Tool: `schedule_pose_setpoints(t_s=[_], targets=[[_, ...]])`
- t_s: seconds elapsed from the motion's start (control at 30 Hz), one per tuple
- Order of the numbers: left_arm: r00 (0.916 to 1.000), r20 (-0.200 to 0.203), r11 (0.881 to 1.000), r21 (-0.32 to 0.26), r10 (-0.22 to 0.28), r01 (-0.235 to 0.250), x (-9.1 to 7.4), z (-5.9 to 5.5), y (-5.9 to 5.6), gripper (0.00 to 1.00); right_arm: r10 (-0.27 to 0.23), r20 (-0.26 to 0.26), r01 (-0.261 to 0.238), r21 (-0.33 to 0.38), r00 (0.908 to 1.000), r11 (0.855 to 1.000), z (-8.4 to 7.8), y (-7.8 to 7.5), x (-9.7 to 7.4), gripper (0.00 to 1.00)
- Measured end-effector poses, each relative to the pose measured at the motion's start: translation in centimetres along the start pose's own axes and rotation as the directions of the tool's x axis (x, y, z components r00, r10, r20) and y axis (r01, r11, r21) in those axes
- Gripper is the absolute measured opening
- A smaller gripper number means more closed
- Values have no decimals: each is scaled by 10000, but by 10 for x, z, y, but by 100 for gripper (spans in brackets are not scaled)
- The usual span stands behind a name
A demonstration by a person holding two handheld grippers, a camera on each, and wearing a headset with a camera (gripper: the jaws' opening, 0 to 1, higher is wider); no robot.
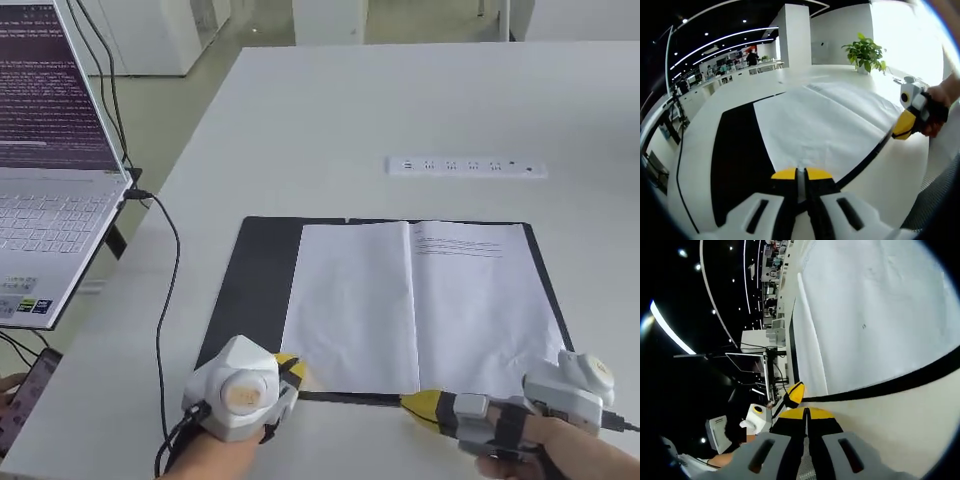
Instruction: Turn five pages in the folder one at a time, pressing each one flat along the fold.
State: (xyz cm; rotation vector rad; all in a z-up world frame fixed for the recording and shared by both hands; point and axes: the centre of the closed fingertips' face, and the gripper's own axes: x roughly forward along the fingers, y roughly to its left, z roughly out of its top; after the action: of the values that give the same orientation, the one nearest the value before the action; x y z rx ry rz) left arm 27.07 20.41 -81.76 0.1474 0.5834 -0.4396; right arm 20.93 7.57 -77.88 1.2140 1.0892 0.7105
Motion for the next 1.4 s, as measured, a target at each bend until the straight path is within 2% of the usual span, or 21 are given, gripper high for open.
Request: schedule_pose_setpoints(t_s=[0.1,0.13,0.17,0.23,0.3,0.4,0.47,0.57,0.63,0.67,0.73,0.8,0.87,0.93,0.97,1.0,1.07,1.13,1.23,1.27,1.4], targets=[[9995,-274,9997,-201,-160,155,-1,1,-3,6,156,561,-134,-400,9983,9991,7,16,-8,0],[9988,-377,9993,-255,-296,287,-1,1,-5,9,-25,1002,92,-670,9950,9977,13,20,-14,0],[9975,-484,9980,-394,-507,488,-2,1,-9,12,-28,1085,111,-758,9941,9971,14,22,-16,0],[9971,-351,9973,-301,-681,671,-6,6,-12,15,-61,1665,273,-1252,9860,9918,22,34,-28,0],[9972,-143,9966,-384,-739,733,-12,15,-11,14,-318,2099,705,-1793,9772,9813,30,35,-39,0],[9960,-55,9925,-851,-888,880,-21,27,-10,14,-810,2728,1604,-2828,9587,9457,41,36,-60,2],[9948,215,9905,-936,-995,1011,-32,40,-9,16,-945,2835,1852,-3128,9543,9316,40,39,-72,4],[9921,493,9872,-1050,-1154,1200,-47,51,-8,22,-1283,3510,2640,-3723,9275,8898,42,45,-89,15],[9891,703,9841,-1135,-1293,1367,-58,56,-10,30,-1480,3822,3171,-4294,9121,8456,42,49,-100,19],[9887,665,9828,-1183,-1346,1418,-62,56,-11,32,-1535,3912,3294,-4352,9074,8379,42,49,-103,21],[9885,764,9834,-1168,-1307,1391,-72,57,-11,37,-1702,4427,3936,-4818,8804,7829,46,52,-117,22],[9859,940,9787,-1397,-1384,1507,-81,60,-13,41,-1796,4715,4340,-5125,8634,7409,47,55,-127,25],[9876,949,9779,-1565,-1247,1385,-88,59,-12,46,-1951,5056,4857,-5429,8404,6851,48,58,-137,28],[9891,852,9733,-1859,-1203,1344,-93,57,-12,51,-2274,5364,5484,-5725,8127,6095,49,58,-149,31],[9896,879,9750,-1816,-1138,1282,-97,56,-13,53,-2376,5666,5913,-5953,7890,5440,50,59,-156,33],[9899,938,9782,-1690,-1060,1208,-100,56,-13,55,-2427,5858,6161,-6035,7733,5062,52,59,-161,35],[9915,811,9838,-1397,-1018,1125,-104,51,-14,58,-2575,5972,6399,-6158,7596,4596,50,57,-168,39],[9913,708,9824,-1428,-1111,1203,-108,47,-17,62,-2604,5943,6386,-6149,7609,4628,48,53,-172,42],[9906,671,9803,-1504,-1188,1278,-118,44,-22,63,-2696,6017,6497,-6064,7518,4584,46,49,-179,45],[9899,692,9796,-1508,-1234,1326,-120,44,-24,63,-2795,6030,6571,-6070,7472,4470,44,46,-182,46],[9892,918,9771,-1693,-1146,1289,-131,51,-24,64,-2764,6077,6577,-5962,7445,4604,41,46,-194,47]])
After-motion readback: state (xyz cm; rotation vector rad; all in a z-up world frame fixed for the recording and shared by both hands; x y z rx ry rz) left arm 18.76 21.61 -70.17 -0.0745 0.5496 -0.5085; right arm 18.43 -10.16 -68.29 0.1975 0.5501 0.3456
